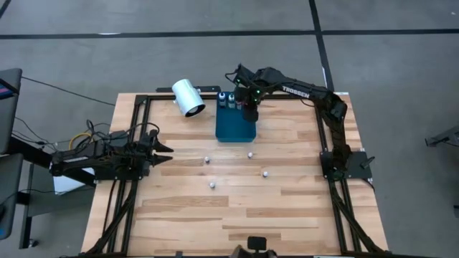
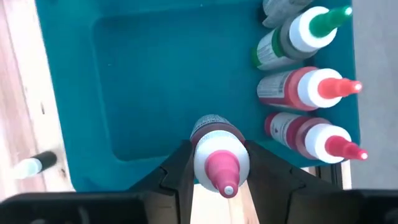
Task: Pick & Place food coloring
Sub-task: Put the large pink food coloring bottle into the blue bin
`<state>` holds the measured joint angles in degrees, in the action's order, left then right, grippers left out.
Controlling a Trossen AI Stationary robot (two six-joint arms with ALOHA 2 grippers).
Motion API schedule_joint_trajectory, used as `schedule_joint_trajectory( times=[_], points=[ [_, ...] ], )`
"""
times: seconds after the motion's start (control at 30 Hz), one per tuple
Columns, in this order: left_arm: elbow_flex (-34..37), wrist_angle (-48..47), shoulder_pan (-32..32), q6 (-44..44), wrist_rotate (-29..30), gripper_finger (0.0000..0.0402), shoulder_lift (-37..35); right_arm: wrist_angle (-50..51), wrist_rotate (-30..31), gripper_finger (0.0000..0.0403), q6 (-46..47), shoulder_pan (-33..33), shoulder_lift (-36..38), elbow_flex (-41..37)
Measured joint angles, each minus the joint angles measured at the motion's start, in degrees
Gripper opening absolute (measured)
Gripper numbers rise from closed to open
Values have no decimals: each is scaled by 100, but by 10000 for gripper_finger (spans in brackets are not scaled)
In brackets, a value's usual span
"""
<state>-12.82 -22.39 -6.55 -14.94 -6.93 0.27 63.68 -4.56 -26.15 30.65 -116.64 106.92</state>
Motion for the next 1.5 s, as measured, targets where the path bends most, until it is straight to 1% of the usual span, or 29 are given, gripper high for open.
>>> schedule_joint_trajectory(
  times=[0.13,0.43,0.6,0.7,0.9,1.03,1.2,1.33,1.5],
  points=[
    [0,2,-2,-6,178,146,0,-188,-2,116,-99,130,18,-235],
    [0,2,0,-11,179,146,0,-713,3,116,-235,249,13,-704],
    [0,2,0,-26,179,146,0,-777,5,119,-300,247,13,-812],
    [0,2,0,-29,179,146,0,-1005,7,119,-298,259,13,-855],
    [0,2,-2,-75,180,146,0,-992,28,123,-302,329,13,-883],
    [0,2,-2,-75,179,146,0,-984,177,127,-387,327,13,-881],
    [0,2,-1,-70,179,146,0,-975,162,131,-389,353,13,-881],
    [0,2,0,-70,179,146,0,-975,160,141,-392,359,13,-881],
    [0,0,-1,-66,180,146,0,-958,160,168,-389,361,13,-879]
  ],
)
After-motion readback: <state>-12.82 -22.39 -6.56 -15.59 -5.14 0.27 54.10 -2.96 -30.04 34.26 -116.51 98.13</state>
